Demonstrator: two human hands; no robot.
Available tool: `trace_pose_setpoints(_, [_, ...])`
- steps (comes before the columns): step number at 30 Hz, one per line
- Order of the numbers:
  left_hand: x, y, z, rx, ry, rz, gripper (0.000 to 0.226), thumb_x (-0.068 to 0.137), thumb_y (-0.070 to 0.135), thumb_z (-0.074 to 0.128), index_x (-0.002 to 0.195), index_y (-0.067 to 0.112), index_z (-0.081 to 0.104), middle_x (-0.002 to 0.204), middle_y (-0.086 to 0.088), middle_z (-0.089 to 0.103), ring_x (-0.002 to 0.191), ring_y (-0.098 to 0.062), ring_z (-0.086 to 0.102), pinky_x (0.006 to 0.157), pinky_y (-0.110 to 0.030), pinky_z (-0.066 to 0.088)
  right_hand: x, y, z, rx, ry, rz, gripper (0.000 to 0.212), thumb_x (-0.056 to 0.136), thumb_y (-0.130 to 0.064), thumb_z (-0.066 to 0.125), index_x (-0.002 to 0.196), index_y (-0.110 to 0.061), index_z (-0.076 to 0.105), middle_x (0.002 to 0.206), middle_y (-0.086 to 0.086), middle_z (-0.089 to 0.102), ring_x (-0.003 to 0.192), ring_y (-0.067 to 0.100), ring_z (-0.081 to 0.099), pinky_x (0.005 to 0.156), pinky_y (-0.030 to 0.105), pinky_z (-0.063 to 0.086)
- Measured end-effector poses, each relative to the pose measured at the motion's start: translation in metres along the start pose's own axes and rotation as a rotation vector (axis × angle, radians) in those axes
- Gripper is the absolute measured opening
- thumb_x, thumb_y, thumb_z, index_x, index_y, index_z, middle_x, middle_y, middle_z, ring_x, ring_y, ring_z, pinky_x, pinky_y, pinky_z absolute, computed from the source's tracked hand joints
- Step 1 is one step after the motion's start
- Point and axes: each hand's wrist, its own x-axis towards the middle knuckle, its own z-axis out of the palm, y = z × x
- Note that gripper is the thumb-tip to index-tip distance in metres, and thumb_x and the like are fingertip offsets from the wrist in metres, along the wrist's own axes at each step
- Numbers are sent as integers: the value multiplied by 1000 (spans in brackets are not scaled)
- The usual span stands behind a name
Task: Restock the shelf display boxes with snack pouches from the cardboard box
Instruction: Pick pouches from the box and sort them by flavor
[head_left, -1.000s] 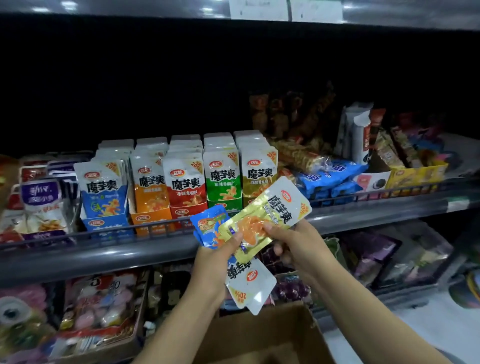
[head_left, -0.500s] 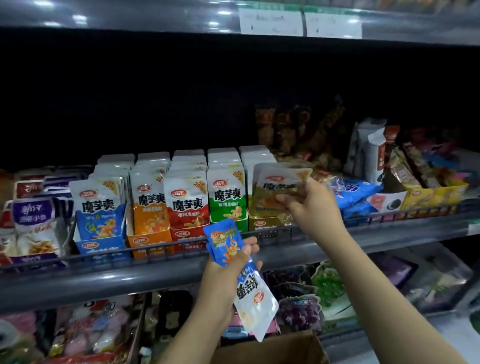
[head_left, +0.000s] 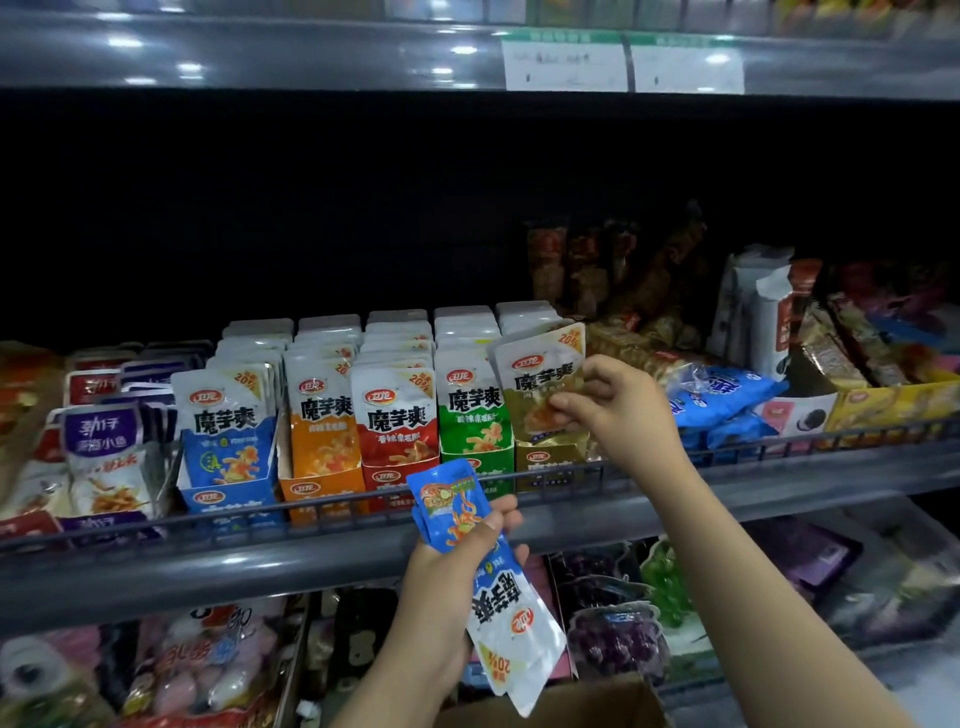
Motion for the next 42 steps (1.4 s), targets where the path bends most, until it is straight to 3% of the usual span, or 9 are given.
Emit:
trace_pose_setpoints(6, [-2, 2, 0, 10, 11, -11, 14, 89, 4, 58, 96, 3, 70, 92, -12, 74, 71, -28, 66, 75, -40, 53, 4, 10, -7, -334, 68, -31, 17, 81, -34, 71, 73, -32, 56, 71, -11, 62, 65, 5, 56, 56, 22, 43])
trace_pose_setpoints(13, [-2, 0, 1, 11, 27, -46, 14, 88, 4, 58, 96, 3, 70, 92, -12, 74, 75, -30, 67, 74, -40, 54, 3, 12, -12, -81, -38, 71, 24, 87, -15, 66, 110, -16, 60, 87, 0, 70, 72, 11, 69, 65, 27, 59])
trace_pose_setpoints(17, [-4, 1, 2, -3, 30, -44, 14, 88, 3, 57, 96, 2, 69, 91, -11, 74, 77, -30, 66, 70, -37, 54, 3, 9, -15, -155, -30, -32, 16, 87, -18, 66, 84, -31, 57, 83, -4, 69, 78, 16, 69, 73, 39, 58])
trace_pose_setpoints(21, [-5, 1, 4, -9, 30, -46, 13, 88, 2, 57, 96, 3, 68, 92, -10, 75, 78, -27, 68, 70, -36, 56, 4, 10, -18, -135, -63, 11, 13, 87, -20, 66, 88, -30, 58, 92, 1, 70, 84, 23, 68, 76, 46, 57])
trace_pose_setpoints(25, [-4, 0, 3, -24, 24, -50, 16, 88, 1, 57, 101, 1, 65, 95, -10, 74, 89, -31, 65, 66, -34, 58, 4, 13, -20, -53, -108, 88, 18, 89, -16, 63, 84, -30, 53, 94, 8, 70, 78, 19, 70, 65, 36, 60])
trace_pose_setpoints(29, [-4, -2, 3, -37, 22, -49, 16, 88, 0, 56, 101, 0, 65, 96, -10, 74, 93, -30, 65, 61, -30, 59, 7, 14, -17, -366, -48, 36, 22, 86, -28, 68, 72, -24, 50, 77, -6, 59, 69, 11, 58, 51, 13, 41])
trace_pose_setpoints(33, [-4, -4, 2, -28, 14, -46, 15, 87, -1, 57, 100, 2, 65, 95, -10, 74, 92, -25, 69, 66, -33, 59, 12, 15, -14, -521, -49, 6, 22, 86, -33, 66, 82, -15, 56, 95, 2, 49, 84, 16, 46, 71, 25, 33])
trace_pose_setpoints(37, [-3, -5, 0, -53, 5, -48, 16, 87, -3, 56, 101, 1, 63, 97, -12, 74, 91, -23, 69, 65, -34, 60, 16, 24, -6, -680, -161, 44, 37, 84, -40, 67, 104, -10, 65, 102, 3, 44, 95, 22, 50, 77, 30, 39])
trace_pose_setpoints(42, [-2, -2, 0, -57, -9, -42, 19, 88, -3, 56, 105, 0, 63, 97, -11, 74, 97, -31, 65, 57, -29, 58, 13, 22, -4, -269, 65, 9, 15, 79, -33, 73, 84, -22, 65, 88, -4, 48, 84, 15, 50, 69, 26, 36])
